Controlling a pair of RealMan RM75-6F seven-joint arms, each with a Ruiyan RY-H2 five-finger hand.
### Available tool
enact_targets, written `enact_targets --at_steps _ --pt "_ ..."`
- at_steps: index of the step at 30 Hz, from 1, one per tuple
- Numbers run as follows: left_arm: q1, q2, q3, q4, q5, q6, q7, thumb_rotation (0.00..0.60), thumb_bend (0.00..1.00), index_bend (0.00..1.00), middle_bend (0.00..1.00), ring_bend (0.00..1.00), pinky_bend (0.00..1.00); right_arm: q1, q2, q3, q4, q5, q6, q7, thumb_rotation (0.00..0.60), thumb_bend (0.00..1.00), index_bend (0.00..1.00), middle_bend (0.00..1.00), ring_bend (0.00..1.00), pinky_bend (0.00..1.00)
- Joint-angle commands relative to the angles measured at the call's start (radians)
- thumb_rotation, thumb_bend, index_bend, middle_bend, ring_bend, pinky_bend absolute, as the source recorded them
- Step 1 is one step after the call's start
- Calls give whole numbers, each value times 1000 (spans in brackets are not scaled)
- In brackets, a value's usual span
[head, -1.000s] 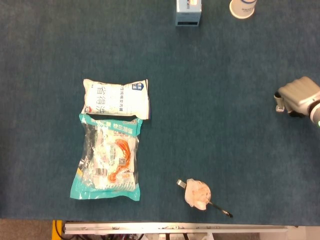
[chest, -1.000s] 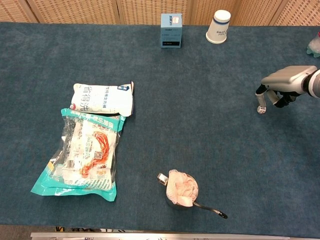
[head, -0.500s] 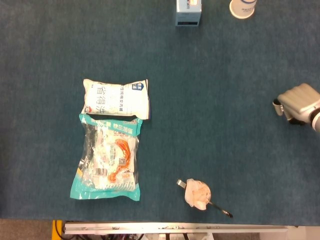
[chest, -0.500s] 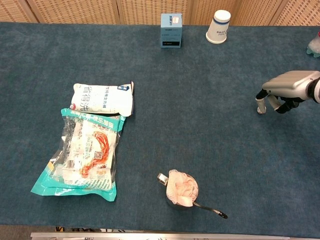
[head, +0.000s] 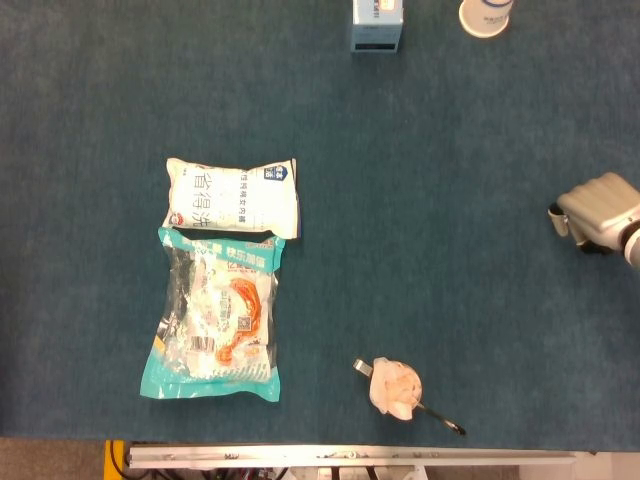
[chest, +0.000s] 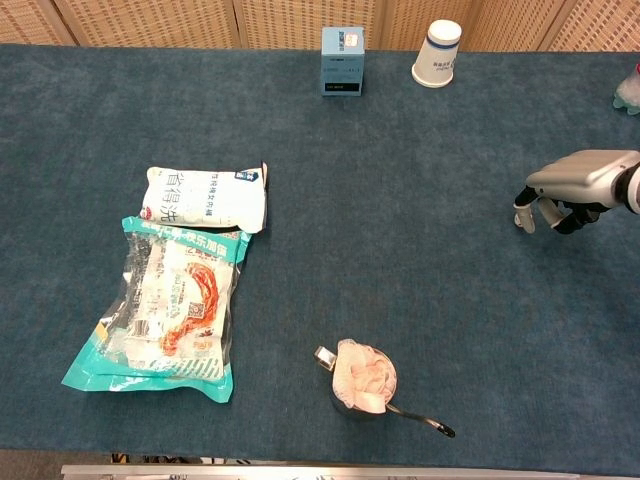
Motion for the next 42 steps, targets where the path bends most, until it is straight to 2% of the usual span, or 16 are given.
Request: enact_targets --at_steps 1,21,42 --pt "0 1 0 0 0 0 -1 600 256 444 325 197 349 1 -7 -2 7 6 -4 -6 600 1000 442 1000 1000 1000" --pt "1 2 2 -1 4 0 -1 600 256 444 325 197 349 -10 -46 -7 48 27 28 -50 600 1000 442 1000 1000 1000" --pt "2 3 2 -1 5 0 -6 600 257 444 325 197 349 -37 -48 18 69 11 69 -70 600 1000 442 1000 1000 1000"
